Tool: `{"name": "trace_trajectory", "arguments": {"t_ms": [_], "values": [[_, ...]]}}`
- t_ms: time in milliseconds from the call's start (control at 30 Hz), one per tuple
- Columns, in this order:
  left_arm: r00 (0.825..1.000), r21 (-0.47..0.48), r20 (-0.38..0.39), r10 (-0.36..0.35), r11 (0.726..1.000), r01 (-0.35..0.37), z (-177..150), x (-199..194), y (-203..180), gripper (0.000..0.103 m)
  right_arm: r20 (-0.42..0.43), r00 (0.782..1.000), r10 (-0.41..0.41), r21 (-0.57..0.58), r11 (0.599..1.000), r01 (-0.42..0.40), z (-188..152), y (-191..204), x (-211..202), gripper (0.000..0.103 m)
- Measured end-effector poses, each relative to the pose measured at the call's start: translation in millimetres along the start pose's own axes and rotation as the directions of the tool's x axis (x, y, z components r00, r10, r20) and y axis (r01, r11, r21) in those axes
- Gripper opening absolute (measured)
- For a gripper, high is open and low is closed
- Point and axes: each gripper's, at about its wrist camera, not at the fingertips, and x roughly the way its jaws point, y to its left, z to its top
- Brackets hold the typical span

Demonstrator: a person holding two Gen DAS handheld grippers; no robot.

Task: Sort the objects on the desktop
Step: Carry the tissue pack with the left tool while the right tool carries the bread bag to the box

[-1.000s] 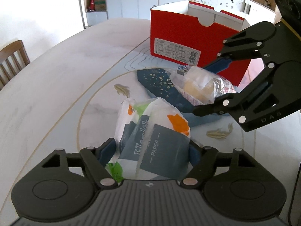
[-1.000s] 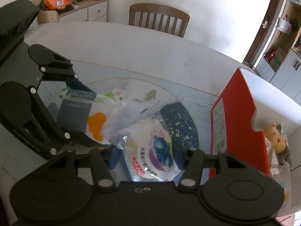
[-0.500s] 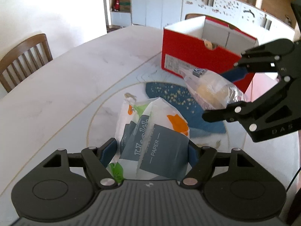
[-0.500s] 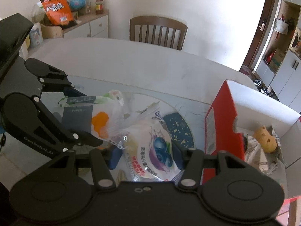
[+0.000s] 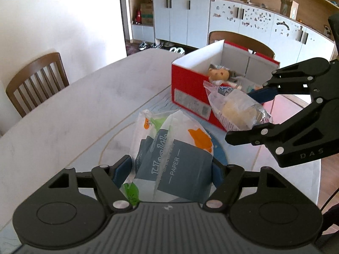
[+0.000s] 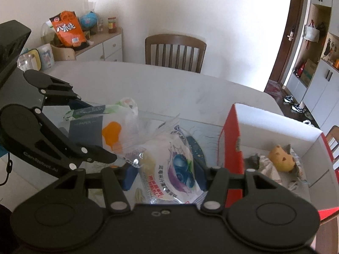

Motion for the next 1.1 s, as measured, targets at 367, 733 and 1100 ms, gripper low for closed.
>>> {"name": "trace_trajectory", "arguments": {"t_ms": [367, 733, 1100], "values": [[0.999, 0.030, 0.047, -0.005, 1.000, 0.003, 31.7, -12.7, -37.1, 0.075, 0.046, 0.999, -0.016, 0.030, 0.999, 0.015, -6.5, -32.6, -34.5, 0.055], [0.998, 0.049, 0.066, -0.015, 0.999, 0.012, 59.7, -0.9, -73.8, 0.075, 0.079, 0.996, -0.040, 0.040, 0.999, 0.037, -17.3, -78.1, -58.7, 0.055], [0.997, 0.069, 0.072, -0.018, 0.998, 0.013, 89.7, 21.4, -109.0, 0.075, 0.089, 0.994, -0.068, 0.042, 0.997, 0.064, -30.3, -126.3, -71.2, 0.055]]}}
